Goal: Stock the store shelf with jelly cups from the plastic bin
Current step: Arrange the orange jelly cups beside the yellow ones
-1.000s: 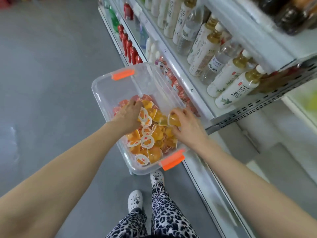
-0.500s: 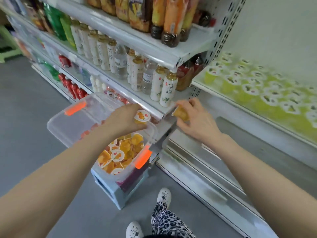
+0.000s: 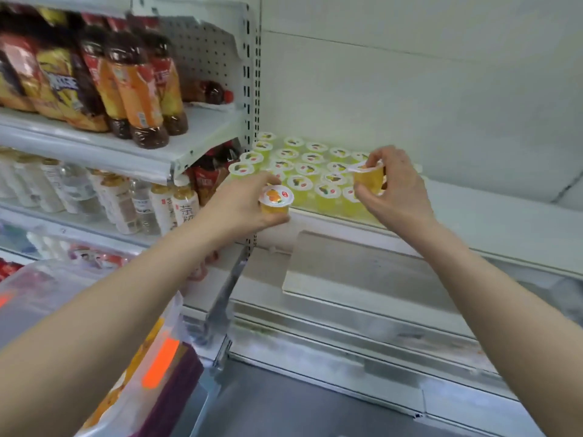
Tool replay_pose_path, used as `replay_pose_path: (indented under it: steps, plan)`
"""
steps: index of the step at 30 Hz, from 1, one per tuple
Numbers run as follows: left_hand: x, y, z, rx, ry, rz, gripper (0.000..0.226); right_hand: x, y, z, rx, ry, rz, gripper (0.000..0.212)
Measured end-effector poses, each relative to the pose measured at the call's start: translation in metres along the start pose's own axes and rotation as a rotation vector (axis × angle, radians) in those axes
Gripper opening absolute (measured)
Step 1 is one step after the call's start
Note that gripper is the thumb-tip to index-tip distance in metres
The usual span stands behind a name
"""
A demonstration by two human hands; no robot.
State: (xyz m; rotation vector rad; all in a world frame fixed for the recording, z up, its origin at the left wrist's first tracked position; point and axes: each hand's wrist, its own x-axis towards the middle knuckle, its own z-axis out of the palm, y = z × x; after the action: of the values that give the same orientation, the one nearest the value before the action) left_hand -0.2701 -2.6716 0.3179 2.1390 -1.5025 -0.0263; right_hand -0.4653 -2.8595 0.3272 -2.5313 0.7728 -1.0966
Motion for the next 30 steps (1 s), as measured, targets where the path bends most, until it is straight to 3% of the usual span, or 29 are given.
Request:
replay_pose_path:
  steps: [9, 19, 30]
  plan:
    - [0.099, 0.108, 0.049, -0.114, 0.079, 0.056, 0.062, 0.030, 0.151, -0.102, -0.003, 0.182, 0.271, 0.028]
    - [0.184, 0.168, 0.104, -0.148, 0.144, -0.024, 0.061, 0.060, 0.273, -0.083, -0.040, -0.103, 0.315, 0.027]
    - [0.216, 0.176, 0.122, -0.106, 0.188, -0.134, 0.059, 0.101, 0.322, -0.036, -0.015, -0.257, 0.278, 0.027]
